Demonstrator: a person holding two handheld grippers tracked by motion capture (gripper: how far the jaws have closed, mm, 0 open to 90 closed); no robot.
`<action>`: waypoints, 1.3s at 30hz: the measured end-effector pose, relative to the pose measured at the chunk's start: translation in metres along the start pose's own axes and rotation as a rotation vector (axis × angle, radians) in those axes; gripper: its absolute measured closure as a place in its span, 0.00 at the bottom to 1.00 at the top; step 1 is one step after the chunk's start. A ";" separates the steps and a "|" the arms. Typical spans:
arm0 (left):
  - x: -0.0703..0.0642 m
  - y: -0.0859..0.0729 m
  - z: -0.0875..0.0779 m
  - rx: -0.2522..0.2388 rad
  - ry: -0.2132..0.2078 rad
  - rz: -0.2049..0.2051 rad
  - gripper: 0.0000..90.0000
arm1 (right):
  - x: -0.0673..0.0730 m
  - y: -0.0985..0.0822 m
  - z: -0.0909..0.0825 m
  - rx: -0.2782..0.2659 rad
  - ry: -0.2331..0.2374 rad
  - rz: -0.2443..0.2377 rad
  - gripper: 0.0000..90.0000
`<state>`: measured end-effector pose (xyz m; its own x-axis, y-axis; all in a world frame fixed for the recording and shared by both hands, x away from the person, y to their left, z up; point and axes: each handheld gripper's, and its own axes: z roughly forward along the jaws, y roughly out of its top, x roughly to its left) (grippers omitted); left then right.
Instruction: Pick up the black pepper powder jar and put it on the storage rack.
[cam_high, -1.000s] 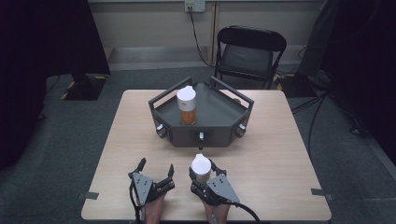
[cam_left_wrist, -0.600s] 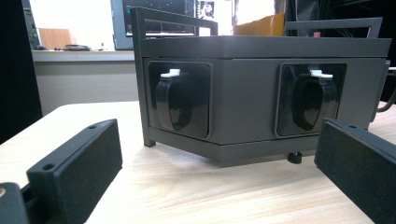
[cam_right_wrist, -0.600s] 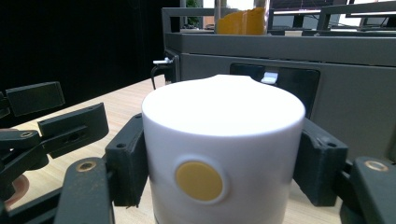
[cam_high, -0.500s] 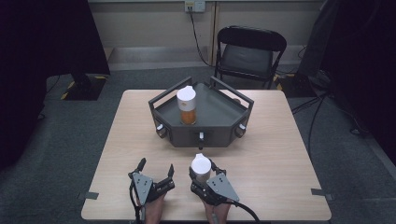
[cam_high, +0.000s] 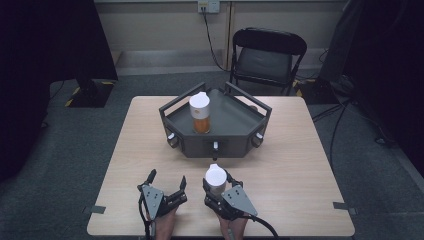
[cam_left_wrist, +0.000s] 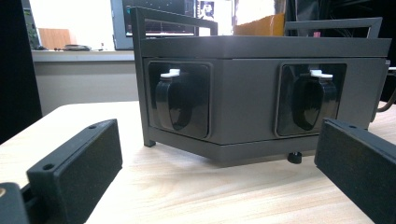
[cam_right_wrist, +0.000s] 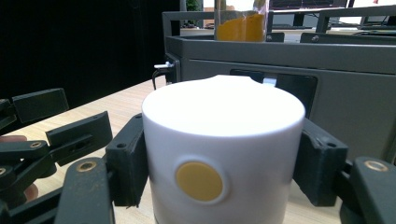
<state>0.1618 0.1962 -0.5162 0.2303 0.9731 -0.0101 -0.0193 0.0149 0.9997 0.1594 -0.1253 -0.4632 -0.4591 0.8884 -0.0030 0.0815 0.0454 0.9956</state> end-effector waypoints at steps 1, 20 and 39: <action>0.000 0.000 0.000 0.000 0.000 0.000 0.00 | 0.000 0.001 0.000 0.001 0.001 0.002 0.34; 0.000 0.000 0.000 0.000 0.000 0.000 0.00 | -0.002 0.019 -0.001 0.009 -0.010 0.001 0.34; 0.000 0.000 0.000 0.000 0.000 0.000 0.00 | -0.009 0.039 0.001 0.002 -0.011 0.010 0.34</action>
<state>0.1618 0.1962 -0.5162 0.2303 0.9731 -0.0104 -0.0191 0.0152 0.9997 0.1673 -0.1310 -0.4243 -0.4487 0.8937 0.0060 0.0878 0.0374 0.9954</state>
